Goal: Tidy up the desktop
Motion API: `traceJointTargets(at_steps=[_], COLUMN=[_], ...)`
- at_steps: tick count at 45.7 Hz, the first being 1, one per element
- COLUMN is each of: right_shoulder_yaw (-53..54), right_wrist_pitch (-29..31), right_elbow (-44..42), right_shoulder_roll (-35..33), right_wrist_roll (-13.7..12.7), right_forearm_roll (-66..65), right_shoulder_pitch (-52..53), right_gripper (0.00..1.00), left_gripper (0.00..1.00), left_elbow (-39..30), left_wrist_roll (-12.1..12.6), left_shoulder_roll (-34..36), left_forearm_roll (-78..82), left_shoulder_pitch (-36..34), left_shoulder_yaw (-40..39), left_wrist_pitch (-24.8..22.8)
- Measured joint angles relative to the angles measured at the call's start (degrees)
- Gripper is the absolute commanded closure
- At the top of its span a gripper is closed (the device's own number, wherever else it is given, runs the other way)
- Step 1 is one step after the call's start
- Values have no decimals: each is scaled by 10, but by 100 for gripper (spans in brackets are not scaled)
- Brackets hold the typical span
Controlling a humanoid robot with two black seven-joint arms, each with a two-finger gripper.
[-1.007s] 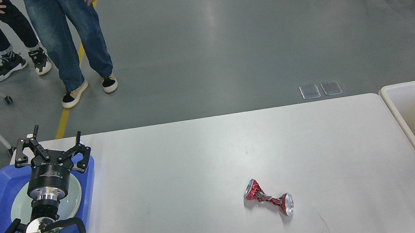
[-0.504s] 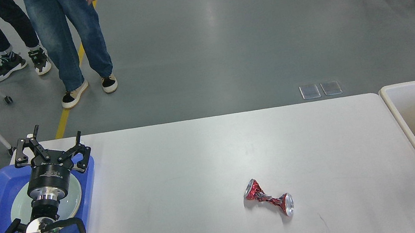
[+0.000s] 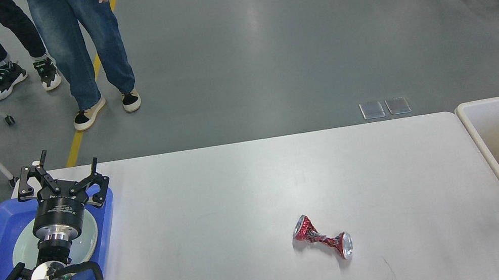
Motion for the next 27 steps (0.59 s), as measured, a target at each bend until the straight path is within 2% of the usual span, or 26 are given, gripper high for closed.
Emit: traceJointTargets(at_steps=[11, 27], right_shoulder_yaw=[3, 5], right_wrist_pitch=[13, 114], right_elbow=[13, 128], right_shoulder_roll=[-18, -91], right_wrist_roll=[5, 6], right_forearm_roll=[0, -1], right_shoulder_pitch=[26, 178], right_gripper=[0, 0], left_gripper=[4, 4], left_elbow=[0, 0], left_wrist_roll=[0, 0], left_shoulder_roll=[0, 0], left_forearm_roll=[0, 0], left_shoulder_pitch=[0, 0], left_shoulder_yaw=[0, 0], left_wrist_pitch=[0, 0])
